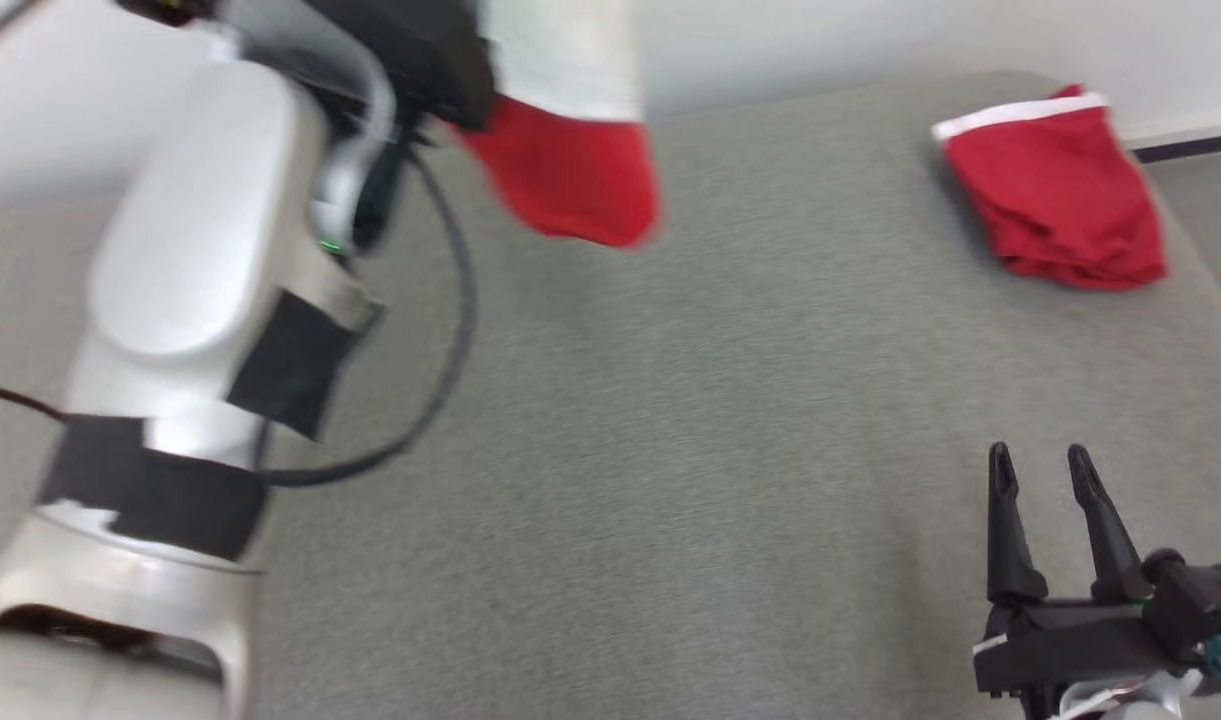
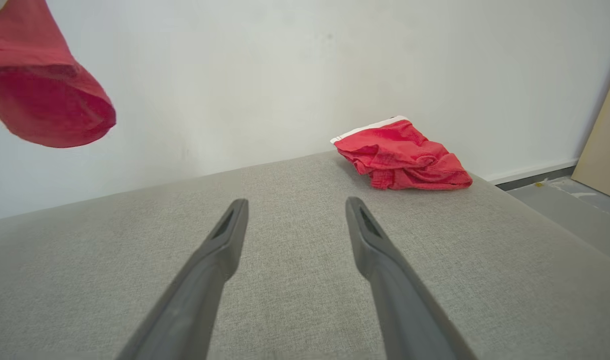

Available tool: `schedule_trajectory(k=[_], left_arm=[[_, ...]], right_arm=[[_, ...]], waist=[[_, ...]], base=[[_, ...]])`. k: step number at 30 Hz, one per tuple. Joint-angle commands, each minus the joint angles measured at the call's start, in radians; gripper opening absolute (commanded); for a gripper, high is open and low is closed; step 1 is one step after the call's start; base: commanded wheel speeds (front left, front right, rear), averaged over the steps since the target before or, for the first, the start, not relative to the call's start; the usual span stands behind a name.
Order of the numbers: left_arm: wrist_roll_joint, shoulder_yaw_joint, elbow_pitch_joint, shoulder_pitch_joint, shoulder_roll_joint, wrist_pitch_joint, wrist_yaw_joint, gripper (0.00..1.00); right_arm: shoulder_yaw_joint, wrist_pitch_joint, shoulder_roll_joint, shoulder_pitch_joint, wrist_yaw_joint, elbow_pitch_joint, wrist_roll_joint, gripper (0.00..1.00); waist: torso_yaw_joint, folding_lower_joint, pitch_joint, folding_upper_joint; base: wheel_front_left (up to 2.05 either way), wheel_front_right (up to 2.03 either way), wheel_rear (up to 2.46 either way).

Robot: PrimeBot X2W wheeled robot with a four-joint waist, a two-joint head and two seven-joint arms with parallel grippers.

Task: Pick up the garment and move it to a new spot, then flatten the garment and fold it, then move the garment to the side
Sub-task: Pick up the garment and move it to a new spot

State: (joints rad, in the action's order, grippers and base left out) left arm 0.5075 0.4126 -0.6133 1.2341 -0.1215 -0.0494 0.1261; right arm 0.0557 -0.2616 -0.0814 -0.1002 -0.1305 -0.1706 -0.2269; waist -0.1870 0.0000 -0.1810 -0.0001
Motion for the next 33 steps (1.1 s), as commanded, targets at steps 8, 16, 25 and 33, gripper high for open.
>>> schedule_trajectory(k=[8, 16, 25, 33], left_arm=[[0.108, 0.093, 0.033, -0.131, 0.068, -0.051, -0.011, 0.00], [0.256, 0.276, 0.017, -0.414, 0.068, -0.121, -0.083, 0.00], [0.231, 0.335, -0.171, -0.612, 0.047, -0.191, -0.095, 0.00], [0.152, 0.219, -0.054, -0.684, 0.012, -0.217, -0.100, 1.00]], right_arm=[[0.028, -0.004, 0.009, 0.045, -0.001, 0.013, 0.003, 1.00], [0.045, -0.002, 0.011, 0.060, -0.001, 0.022, 0.011, 1.00], [0.021, -0.003, -0.005, 0.047, -0.001, 0.020, 0.009, 1.00], [0.011, -0.003, -0.018, 0.077, -0.001, 0.024, 0.005, 1.00]], waist=[[-0.099, 0.0000, 0.077, 0.0001], [-0.046, 0.0000, 0.078, 0.0001], [-0.006, 0.0000, 0.086, 0.0001], [0.043, 0.0000, 0.149, 0.0001]], base=[[0.00, 0.00, 0.00], [0.00, 0.00, 0.00], [0.00, 0.00, 0.00], [0.00, 0.00, 0.00]])
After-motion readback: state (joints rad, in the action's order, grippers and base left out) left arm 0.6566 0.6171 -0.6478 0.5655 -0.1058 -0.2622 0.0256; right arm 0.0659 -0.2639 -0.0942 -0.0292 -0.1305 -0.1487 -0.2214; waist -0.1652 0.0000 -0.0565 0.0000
